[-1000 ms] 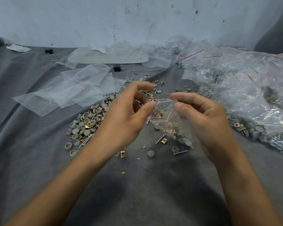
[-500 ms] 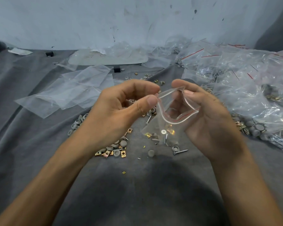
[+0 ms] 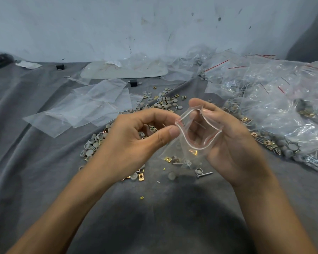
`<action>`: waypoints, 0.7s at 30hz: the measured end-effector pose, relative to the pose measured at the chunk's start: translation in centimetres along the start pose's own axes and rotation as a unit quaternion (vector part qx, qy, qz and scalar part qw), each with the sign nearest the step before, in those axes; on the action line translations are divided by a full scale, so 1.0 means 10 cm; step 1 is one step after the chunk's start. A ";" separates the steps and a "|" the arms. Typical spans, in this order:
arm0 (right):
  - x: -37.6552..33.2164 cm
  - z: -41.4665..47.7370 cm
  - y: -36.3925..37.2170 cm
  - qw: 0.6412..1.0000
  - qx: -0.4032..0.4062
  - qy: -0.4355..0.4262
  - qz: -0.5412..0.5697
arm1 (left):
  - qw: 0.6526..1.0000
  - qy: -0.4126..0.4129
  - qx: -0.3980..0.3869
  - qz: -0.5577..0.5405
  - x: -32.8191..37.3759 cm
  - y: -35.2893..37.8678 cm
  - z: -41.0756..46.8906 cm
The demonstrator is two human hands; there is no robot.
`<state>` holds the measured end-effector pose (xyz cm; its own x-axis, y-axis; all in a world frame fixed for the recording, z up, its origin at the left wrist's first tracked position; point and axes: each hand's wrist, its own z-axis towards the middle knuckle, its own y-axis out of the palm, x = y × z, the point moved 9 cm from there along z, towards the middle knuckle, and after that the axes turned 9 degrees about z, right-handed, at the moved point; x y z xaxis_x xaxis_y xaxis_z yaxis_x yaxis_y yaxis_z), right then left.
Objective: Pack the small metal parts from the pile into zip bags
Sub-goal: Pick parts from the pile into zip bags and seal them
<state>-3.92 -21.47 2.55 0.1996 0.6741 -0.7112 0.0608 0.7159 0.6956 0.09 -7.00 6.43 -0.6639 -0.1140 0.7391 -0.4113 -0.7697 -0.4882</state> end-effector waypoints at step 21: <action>-0.39 -0.33 0.68 0.804 -0.086 -0.249 -0.533 | 0.987 0.023 0.126 0.099 0.39 -0.34 -0.12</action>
<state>-7.54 -18.64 9.74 0.4933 -0.4646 -0.7354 0.3296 0.8822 -0.3363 -1.85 -4.12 10.38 -0.7462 -0.2537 0.6155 -0.1057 -0.8677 -0.4858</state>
